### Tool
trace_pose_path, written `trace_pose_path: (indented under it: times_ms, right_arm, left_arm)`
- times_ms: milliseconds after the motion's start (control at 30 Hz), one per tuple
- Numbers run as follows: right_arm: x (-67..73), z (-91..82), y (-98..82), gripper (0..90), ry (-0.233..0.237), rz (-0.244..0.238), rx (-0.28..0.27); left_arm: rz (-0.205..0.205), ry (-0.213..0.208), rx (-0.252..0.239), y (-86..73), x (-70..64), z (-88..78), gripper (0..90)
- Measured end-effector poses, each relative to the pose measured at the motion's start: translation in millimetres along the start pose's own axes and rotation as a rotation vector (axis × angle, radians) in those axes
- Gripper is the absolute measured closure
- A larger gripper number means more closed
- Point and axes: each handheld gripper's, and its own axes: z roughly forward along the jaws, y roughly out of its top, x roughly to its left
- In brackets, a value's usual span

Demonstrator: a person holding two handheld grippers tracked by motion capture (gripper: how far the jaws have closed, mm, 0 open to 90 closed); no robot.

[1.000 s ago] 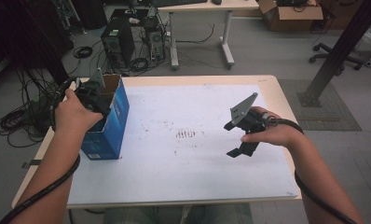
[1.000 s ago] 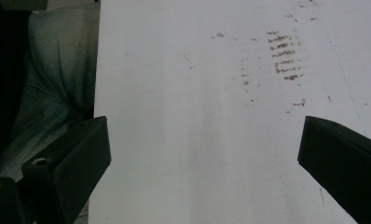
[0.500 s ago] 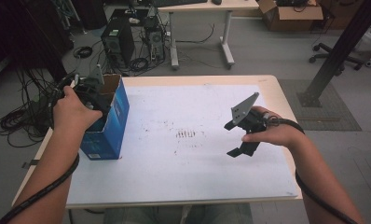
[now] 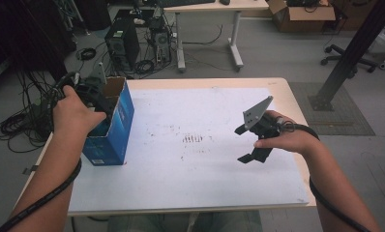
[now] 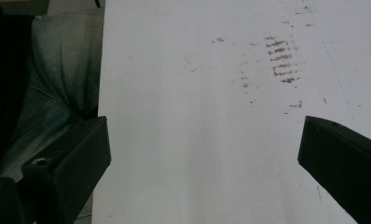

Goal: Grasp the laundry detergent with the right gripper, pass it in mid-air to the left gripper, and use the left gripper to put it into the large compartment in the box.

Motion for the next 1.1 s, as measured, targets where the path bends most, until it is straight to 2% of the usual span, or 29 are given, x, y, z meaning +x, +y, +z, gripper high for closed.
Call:
trace_pose_path:
  times_ms: [167,200,233,533,700,833,1033,1100]
  right_arm:
    - [0.8,-1.6,-0.4,2.5,-0.002,-0.001,-0.002]
    - [0.9,-1.7,-0.5,2.5,-0.004,-0.001,-0.004]
    - [1.0,-2.1,-0.5,2.6,-0.002,-0.001,-0.004]
    - [2.0,-3.6,1.3,2.6,-0.006,-0.004,-0.004]
    - [2.7,-5.2,2.6,2.6,-0.007,-0.006,-0.005]
    - [2.8,-5.8,3.4,2.6,-0.009,-0.007,-0.006]
    - [3.2,-7.5,5.3,2.6,-0.01,-0.01,0.0]
    - [3.4,-8.2,5.8,2.6,-0.01,-0.009,-0.001]
  left_arm:
    - [0.004,0.01,-0.018,-1.8,-0.3,-9.4,20.1]
    - [0.016,0.011,-0.021,-2.2,0.5,-11.5,18.9]
    - [0.008,0.008,-0.027,-2.9,0.0,-13.5,18.6]
    - [0.045,0.02,-0.07,-7.0,-0.2,-29.0,11.5]
    - [0.081,0.026,-0.081,-9.1,-3.2,-37.1,7.8]
    - [0.123,0.038,-0.094,-10.2,-7.7,-43.0,1.2]
    - [0.172,0.043,-0.095,-12.3,-18.2,-52.3,0.2]
    - [0.2,0.039,-0.097,-12.7,-22.7,-56.0,0.2]
